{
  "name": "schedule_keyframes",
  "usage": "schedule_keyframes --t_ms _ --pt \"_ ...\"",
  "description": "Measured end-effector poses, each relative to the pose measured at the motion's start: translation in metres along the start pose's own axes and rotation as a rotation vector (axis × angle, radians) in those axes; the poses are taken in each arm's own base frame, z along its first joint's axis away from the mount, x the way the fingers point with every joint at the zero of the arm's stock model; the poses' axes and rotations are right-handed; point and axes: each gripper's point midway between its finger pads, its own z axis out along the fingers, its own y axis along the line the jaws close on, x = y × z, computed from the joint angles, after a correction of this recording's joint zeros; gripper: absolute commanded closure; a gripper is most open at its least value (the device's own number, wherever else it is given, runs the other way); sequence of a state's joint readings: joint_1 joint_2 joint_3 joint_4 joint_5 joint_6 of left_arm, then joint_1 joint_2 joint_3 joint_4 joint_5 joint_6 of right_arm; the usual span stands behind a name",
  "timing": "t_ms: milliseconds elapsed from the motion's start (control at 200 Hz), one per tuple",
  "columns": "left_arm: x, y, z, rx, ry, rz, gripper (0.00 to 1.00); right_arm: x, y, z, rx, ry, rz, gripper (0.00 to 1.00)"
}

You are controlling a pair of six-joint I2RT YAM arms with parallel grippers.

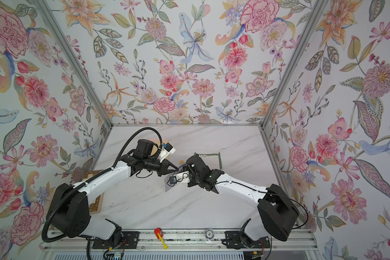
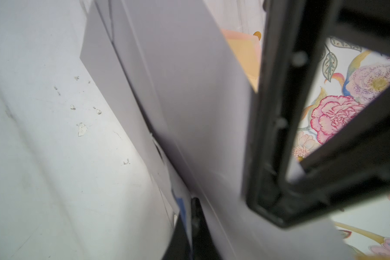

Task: Fold the letter paper in half and place it into the envelope
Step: Place the letter paper in the envelope.

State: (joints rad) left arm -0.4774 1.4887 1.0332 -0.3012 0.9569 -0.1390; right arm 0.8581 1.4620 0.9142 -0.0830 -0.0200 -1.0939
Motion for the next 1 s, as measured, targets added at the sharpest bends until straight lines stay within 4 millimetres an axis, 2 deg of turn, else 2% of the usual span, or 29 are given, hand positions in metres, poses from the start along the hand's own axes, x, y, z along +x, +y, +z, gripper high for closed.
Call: schedule_keyframes --t_ms 445,996 --pt "0.0023 -0.0019 0.0019 -0.013 0.012 0.003 1.0 0.0022 0.0052 0.0096 0.007 0.038 -0.013 1.0" --pt "0.0023 -0.0043 0.0027 -0.013 0.014 0.009 1.0 0.0011 0.0036 0.0066 0.025 -0.005 0.062 1.0"
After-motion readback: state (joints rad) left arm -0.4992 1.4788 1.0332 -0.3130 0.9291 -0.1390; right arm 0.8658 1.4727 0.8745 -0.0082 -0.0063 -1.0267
